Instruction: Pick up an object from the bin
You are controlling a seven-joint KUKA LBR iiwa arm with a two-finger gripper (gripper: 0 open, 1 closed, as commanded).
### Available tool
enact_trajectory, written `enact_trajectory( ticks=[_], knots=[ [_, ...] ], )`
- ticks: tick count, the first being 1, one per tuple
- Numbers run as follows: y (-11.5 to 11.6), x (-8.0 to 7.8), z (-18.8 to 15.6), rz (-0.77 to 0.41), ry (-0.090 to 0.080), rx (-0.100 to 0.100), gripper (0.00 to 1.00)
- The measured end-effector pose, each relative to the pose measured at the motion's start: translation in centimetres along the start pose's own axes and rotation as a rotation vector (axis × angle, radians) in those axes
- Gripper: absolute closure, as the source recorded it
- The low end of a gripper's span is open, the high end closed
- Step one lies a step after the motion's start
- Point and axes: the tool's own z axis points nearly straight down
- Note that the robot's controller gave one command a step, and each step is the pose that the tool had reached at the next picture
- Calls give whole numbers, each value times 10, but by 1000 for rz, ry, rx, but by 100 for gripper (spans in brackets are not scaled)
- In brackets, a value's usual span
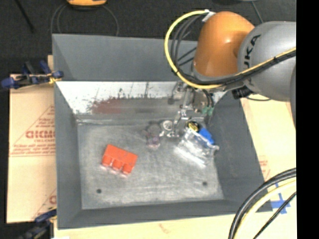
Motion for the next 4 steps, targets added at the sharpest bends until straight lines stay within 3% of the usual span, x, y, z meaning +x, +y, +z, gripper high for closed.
enact_trajectory(
  ticks=[1, 2, 3, 4],
  knots=[
    [26, -1, 104, 263, 12, 2, 0],
    [-6, 10, 129, 177, -4, -2, 0],
    [11, 10, 129, 302, -6, 1, 0],
    [12, 9, 127, 301, -9, 0, 100]
  ],
)
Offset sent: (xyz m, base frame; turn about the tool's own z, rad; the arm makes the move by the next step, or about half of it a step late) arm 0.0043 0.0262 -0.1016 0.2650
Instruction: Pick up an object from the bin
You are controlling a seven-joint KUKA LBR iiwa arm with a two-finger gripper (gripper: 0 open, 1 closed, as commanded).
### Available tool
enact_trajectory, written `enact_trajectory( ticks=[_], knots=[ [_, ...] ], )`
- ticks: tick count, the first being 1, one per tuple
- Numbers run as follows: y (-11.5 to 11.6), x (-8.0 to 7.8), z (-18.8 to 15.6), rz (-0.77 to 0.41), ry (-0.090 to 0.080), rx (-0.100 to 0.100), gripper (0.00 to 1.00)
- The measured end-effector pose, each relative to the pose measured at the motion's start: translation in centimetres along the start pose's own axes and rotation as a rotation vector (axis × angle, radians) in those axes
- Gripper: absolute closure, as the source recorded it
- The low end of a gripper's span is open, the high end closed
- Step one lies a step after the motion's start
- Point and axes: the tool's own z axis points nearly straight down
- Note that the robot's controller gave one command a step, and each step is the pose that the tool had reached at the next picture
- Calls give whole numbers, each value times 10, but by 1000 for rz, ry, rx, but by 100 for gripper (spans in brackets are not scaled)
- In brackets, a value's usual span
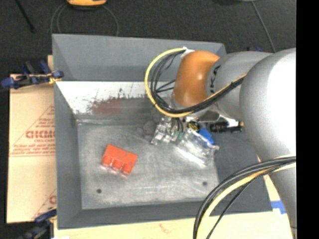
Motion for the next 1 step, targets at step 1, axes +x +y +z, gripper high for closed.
enact_trajectory(
  ticks=[1],
  knots=[
    [8, 16, -146, -47, 6, 0, 100]
  ],
)
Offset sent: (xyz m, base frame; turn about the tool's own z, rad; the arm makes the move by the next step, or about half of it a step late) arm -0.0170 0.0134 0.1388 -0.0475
